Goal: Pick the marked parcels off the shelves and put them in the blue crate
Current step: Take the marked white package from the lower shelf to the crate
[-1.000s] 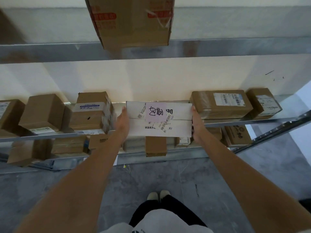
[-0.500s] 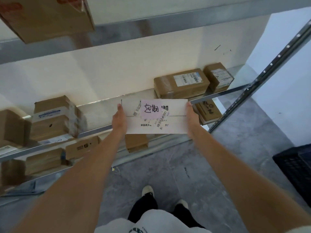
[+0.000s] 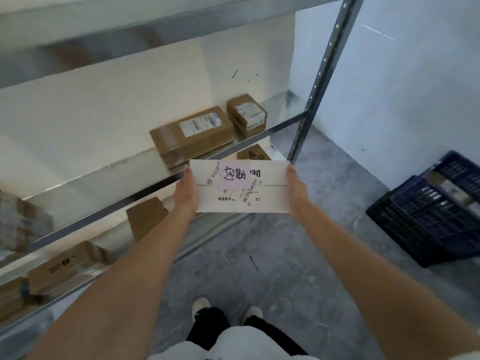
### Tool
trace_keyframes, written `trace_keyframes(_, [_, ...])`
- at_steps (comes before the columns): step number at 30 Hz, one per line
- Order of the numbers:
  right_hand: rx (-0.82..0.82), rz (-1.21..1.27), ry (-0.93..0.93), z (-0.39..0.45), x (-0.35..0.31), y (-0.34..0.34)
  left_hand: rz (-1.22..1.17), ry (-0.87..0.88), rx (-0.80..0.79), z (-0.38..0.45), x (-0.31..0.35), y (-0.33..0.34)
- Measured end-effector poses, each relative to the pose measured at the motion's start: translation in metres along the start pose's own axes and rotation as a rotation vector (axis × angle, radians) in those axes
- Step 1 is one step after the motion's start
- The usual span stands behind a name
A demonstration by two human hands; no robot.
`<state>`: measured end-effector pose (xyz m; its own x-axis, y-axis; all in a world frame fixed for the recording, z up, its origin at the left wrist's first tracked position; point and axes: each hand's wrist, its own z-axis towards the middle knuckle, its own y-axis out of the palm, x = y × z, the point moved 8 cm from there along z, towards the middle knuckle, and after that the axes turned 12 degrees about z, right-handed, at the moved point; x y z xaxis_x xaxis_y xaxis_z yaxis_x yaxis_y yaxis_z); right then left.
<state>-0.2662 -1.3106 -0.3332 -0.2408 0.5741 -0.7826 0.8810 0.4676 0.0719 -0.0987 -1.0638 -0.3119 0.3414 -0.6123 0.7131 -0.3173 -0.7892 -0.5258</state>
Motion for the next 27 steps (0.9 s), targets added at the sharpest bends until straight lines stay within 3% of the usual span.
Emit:
trace_keyframes(12, [0.276, 0.177, 0.026, 0.05, -0.051, -0.17, 0.173, 0.238, -0.283, -0.032, 0.12, 0.179])
trace_keyframes(18, [0.404, 0.296, 0.036, 0.076, -0.069, -0.246, 0.222, 0.261, -0.443, -0.042, 0.175, 0.285])
trace_keyframes(27, [0.622, 0.465, 0.048, 0.093, -0.086, -0.392, 0.376, 0.38, -0.642, -0.116, 0.242, 0.443])
